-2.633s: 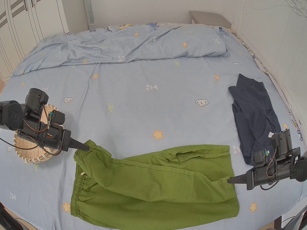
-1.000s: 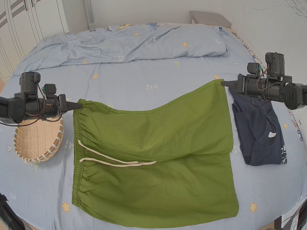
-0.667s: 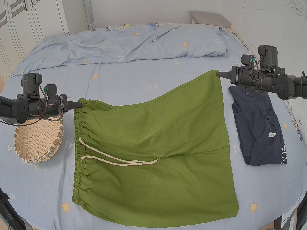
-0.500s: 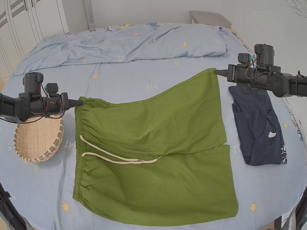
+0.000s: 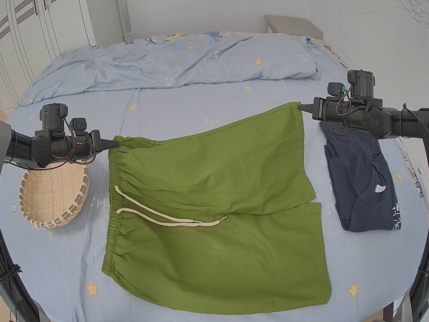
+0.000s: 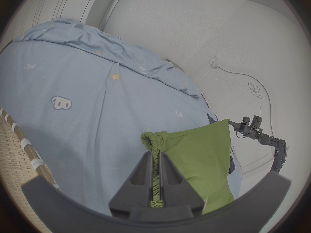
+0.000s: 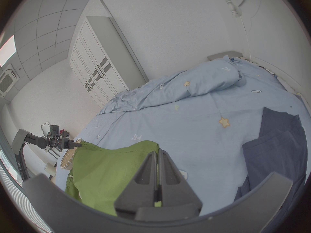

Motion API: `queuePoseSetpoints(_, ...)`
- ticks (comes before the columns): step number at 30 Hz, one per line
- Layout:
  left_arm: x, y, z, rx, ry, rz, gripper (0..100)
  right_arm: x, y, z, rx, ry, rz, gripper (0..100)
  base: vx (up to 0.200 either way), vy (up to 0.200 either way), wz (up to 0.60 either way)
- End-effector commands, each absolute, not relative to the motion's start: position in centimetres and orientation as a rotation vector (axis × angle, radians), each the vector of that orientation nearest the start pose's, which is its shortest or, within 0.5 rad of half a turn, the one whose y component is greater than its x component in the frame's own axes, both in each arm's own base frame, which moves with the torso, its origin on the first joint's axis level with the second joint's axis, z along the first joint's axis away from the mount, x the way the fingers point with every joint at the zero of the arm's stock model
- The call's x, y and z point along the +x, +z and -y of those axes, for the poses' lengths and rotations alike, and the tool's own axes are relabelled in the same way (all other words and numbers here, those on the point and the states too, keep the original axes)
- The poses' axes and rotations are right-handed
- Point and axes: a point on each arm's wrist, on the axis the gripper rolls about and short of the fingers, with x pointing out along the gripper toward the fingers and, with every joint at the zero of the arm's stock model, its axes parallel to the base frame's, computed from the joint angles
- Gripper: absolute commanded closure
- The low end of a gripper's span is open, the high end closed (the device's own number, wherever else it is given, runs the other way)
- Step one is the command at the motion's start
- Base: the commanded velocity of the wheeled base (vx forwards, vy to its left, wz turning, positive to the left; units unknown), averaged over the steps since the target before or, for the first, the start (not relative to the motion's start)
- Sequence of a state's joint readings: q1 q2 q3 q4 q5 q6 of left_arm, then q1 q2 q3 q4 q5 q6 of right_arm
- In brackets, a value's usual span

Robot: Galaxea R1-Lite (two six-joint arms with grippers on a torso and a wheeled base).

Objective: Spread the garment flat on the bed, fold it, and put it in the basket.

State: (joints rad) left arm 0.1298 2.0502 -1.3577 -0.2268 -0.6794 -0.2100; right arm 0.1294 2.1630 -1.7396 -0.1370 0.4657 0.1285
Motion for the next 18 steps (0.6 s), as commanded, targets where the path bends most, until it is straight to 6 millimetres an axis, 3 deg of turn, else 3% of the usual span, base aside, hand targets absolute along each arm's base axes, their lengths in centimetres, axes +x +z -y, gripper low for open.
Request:
queuePoseSetpoints(1,41.6,15.8,-4.2,-0.395,-0.488,-0.507,100,45.6,20.6,-6.3,0.179,0.555,-0.345,100,0.0,0.0,0.0)
queuePoseSetpoints(16,42.6,14.9,-4.2,-0.396,-0.479,-0.516,100,47.3,18.0,-5.6,0.195,0.531,-0.391,100,0.0,0.0,0.0)
queuePoseSetpoints(17,42.6,14.9,-4.1,-0.394,-0.479,-0.517,0,47.4,17.8,-5.7,0.195,0.531,-0.396,100,0.0,0.0,0.0)
queuePoseSetpoints(18,42.6,14.9,-4.1,-0.393,-0.474,-0.516,0,47.5,17.6,-5.7,0.196,0.532,-0.399,100,0.0,0.0,0.0)
